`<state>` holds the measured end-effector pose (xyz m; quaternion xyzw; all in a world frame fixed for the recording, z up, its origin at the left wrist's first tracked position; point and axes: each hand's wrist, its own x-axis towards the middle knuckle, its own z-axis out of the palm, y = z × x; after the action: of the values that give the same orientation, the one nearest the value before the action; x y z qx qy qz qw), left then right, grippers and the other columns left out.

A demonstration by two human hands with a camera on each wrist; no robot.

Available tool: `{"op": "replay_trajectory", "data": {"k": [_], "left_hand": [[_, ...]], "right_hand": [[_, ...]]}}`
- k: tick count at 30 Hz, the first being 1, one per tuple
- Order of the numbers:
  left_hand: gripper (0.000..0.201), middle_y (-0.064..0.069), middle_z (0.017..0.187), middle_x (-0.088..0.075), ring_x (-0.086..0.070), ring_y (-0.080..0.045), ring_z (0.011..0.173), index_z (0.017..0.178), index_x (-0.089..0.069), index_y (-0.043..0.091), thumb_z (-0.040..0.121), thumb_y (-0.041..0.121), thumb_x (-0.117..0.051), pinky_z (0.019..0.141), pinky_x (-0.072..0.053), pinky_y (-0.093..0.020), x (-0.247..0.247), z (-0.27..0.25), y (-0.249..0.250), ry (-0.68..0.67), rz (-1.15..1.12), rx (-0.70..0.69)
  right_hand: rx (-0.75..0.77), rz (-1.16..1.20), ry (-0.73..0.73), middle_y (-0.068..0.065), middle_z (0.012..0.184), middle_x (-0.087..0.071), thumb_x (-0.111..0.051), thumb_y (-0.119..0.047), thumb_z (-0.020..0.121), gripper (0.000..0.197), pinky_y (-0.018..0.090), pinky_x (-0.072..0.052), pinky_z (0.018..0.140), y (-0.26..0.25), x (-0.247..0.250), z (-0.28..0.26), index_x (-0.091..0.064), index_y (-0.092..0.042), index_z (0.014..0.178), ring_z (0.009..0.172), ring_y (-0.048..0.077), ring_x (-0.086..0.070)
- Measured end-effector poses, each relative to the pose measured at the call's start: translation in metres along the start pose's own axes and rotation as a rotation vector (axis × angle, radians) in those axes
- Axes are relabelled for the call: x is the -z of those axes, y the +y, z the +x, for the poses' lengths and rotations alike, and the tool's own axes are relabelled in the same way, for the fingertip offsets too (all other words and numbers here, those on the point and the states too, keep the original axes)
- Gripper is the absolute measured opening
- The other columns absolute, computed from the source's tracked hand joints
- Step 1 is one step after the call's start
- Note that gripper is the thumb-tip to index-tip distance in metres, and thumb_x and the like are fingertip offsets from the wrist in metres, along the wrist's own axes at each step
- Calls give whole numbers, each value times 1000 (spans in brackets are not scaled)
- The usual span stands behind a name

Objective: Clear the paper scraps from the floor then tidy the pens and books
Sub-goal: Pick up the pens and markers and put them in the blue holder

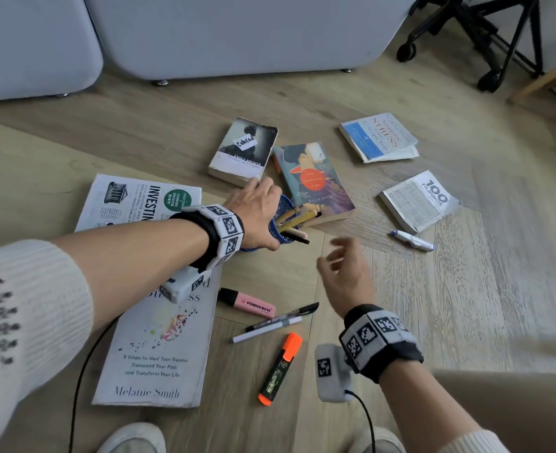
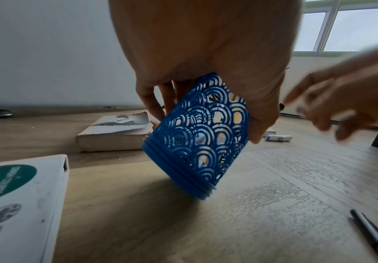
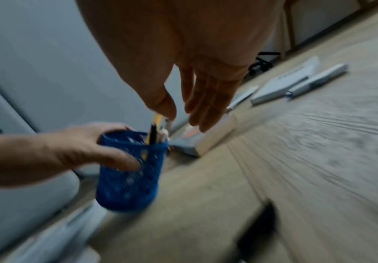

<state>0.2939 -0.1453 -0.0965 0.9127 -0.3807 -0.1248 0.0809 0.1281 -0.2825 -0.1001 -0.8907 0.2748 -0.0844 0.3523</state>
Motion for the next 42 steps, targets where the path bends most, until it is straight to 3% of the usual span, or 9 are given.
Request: {"op": "replay_trajectory", "data": {"k": [4, 13, 18, 22, 26, 30, 36, 40, 42], "left_hand": [[78, -2, 111, -41, -41, -22, 105, 109, -43, 17, 52, 61, -73, 83, -49, -45, 0, 0, 1, -15, 4, -2], [82, -4, 115, -43, -42, -23, 106, 112, -45, 15, 52, 61, -75, 85, -49, -44, -1, -1, -2, -4, 7, 0], [84, -4, 116, -44, -42, -24, 108, 113, -45, 15, 50, 61, -76, 87, -48, -45, 0, -1, -4, -9, -32, 17], [82, -3, 115, -42, -42, -23, 107, 112, -44, 16, 50, 61, -77, 86, -49, -45, 1, -1, -1, -11, -21, 21], [72, -2, 110, -41, -41, -21, 103, 100, -39, 20, 52, 60, -75, 81, -46, -39, 0, 1, 6, -5, 16, 5], [76, -2, 107, -42, -42, -22, 101, 102, -42, 18, 49, 62, -73, 82, -48, -43, -1, 0, 0, 13, -33, 25], [83, -4, 108, -45, -45, -24, 102, 108, -45, 14, 47, 64, -72, 85, -49, -44, -5, -2, -10, 49, -93, 37], [80, -3, 107, -44, -44, -23, 101, 106, -45, 15, 49, 64, -73, 83, -50, -42, -2, 0, -4, 47, -61, 16], [76, -2, 106, -43, -43, -21, 99, 103, -42, 17, 51, 64, -72, 79, -49, -40, 0, 0, 4, 51, 5, -22]], "right_hand": [[152, -298, -565, -5, 101, -52, -76, -42, 73, 39, 23, -46, 76, 40, -22, -37, -63, -23, 104, 93, 15, -54], [163, -442, -571, 0, 89, -62, -68, -27, 86, 13, 21, -38, 65, 75, 1, -25, -61, -15, 86, 74, 15, -52], [76, -240, -244, -7, 66, -65, -72, -21, 81, 10, 17, -44, 55, 49, 54, 9, -64, -22, 75, 56, 4, -58], [46, 302, 217, 14, 78, -69, -68, -12, 86, 12, 30, -57, 63, -1, 68, 37, -56, -11, 82, 66, 21, -69], [-6, 508, 110, 10, 87, -71, -67, -22, 88, 20, 27, -60, 68, -46, 40, 45, -61, -5, 96, 74, 17, -72], [-111, 286, 311, -3, 77, -71, -55, -59, 85, 37, 39, -57, 67, -15, 16, 48, -62, -22, 82, 71, 18, -70], [-167, -364, -100, 8, 105, -52, -60, -26, 89, 27, 34, -47, 80, 79, -5, 16, -59, -15, 113, 90, 27, -56], [-125, -387, -113, 12, 103, -58, -56, -17, 93, 14, 29, -37, 72, 93, -3, 12, -56, -6, 101, 92, 29, -55], [-86, -251, 50, 8, 94, -57, -54, -15, 94, 8, 33, -41, 74, 80, 2, 21, -55, -7, 97, 88, 28, -56]]}}
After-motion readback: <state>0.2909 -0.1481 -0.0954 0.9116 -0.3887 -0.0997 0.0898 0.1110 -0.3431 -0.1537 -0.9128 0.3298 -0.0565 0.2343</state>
